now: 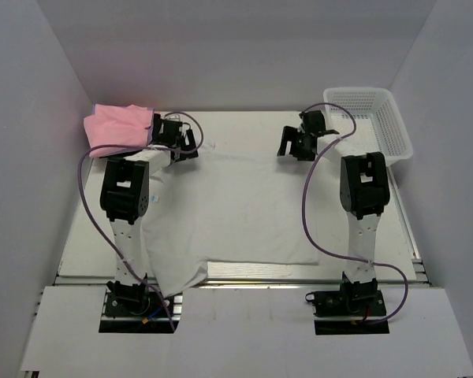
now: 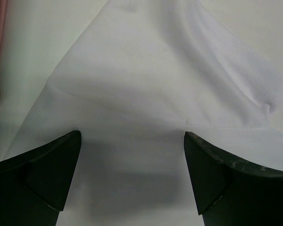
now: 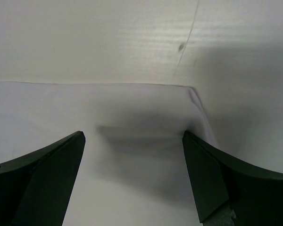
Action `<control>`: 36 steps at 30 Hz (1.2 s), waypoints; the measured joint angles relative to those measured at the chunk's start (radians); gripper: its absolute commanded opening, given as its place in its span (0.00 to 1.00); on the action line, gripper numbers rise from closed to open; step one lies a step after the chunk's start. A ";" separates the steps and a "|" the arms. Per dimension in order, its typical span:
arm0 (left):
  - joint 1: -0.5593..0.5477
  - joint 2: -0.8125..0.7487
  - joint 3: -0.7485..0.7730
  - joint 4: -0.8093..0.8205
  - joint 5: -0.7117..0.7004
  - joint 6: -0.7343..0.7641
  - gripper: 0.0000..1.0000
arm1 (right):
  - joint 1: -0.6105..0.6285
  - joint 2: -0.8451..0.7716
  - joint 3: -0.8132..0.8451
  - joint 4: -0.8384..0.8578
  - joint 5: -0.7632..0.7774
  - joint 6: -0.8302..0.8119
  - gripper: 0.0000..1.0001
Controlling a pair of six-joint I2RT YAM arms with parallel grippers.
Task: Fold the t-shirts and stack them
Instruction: Flatten out the tshirt
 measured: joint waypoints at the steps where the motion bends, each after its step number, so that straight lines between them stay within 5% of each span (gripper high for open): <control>1: 0.004 0.032 0.044 0.003 0.012 0.006 1.00 | -0.006 0.028 0.048 -0.021 0.007 0.005 0.90; 10: 0.014 0.328 0.520 -0.058 0.174 0.069 1.00 | -0.064 0.260 0.441 -0.122 0.005 -0.080 0.90; 18: 0.014 0.322 0.586 -0.140 0.267 0.091 1.00 | -0.060 0.188 0.421 -0.158 -0.054 -0.218 0.90; 26: 0.005 -0.127 0.277 -0.214 0.262 0.080 1.00 | 0.028 -0.402 -0.095 -0.076 -0.117 -0.211 0.90; 32: -0.007 -0.790 -0.447 -0.148 0.272 -0.096 1.00 | 0.064 -0.813 -0.588 0.012 -0.055 -0.064 0.90; 36: -0.016 -1.052 -0.785 -0.238 0.282 -0.233 1.00 | 0.060 -0.931 -0.780 -0.057 0.013 0.015 0.90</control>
